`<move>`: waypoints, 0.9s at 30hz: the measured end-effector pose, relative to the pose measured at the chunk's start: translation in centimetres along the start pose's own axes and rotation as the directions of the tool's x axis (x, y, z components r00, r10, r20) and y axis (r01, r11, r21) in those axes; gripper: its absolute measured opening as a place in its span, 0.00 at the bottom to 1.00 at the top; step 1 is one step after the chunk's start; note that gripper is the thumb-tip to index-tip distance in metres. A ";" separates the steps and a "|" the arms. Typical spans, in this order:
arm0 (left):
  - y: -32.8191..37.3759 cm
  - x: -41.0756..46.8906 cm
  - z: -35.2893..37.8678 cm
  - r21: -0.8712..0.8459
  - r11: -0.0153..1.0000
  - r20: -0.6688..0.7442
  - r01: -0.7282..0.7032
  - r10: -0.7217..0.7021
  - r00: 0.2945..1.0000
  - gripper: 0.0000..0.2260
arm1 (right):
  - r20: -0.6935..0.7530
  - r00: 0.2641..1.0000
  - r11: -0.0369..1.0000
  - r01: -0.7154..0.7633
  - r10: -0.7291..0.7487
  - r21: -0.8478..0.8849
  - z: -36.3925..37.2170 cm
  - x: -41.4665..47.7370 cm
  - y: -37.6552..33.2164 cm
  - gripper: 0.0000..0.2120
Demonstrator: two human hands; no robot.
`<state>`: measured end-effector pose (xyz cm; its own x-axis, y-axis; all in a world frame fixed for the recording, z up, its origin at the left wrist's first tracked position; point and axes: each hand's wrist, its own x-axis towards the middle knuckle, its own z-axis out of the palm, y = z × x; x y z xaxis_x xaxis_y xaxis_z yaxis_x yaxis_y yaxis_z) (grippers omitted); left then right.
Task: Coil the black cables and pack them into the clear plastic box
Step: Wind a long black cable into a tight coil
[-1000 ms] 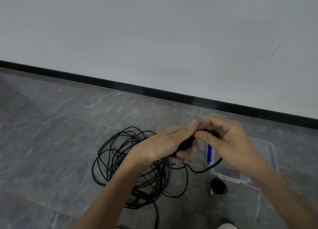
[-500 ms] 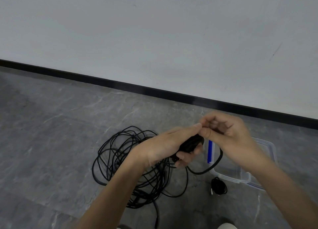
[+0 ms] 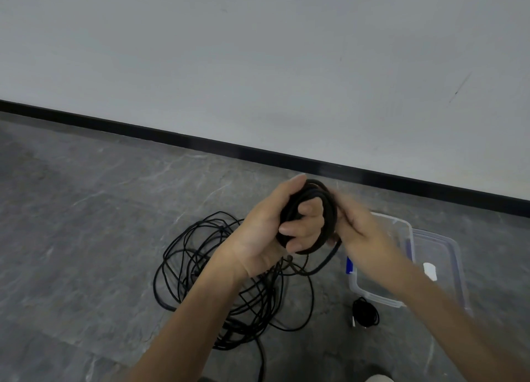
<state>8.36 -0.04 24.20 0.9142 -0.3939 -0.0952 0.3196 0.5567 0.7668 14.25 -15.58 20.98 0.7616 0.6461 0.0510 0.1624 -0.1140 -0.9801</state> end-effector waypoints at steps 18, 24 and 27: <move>-0.5 0.9 0.4 -0.051 0.980 -0.435 -0.190 0.149 0.888 0.19 | 0.036 0.972 0.968 -0.235 0.232 0.086 3.7 -0.8 -0.9 0.11; 0.0 0.5 0.0 0.041 0.988 -0.418 -0.150 0.153 0.896 0.22 | -0.018 0.960 0.960 -0.281 0.281 0.011 2.8 -0.6 -0.6 0.14; 0.1 0.3 0.0 0.025 0.986 -0.395 -0.164 0.160 0.905 0.24 | 0.024 0.954 0.954 -0.297 0.298 -0.025 2.5 -0.5 -0.9 0.14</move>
<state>8.68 -0.11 24.19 0.9766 0.0215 -0.2139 0.1595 0.5952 0.7876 12.16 -13.84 21.39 0.7602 0.6005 -0.2480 -0.0556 -0.3202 -0.9457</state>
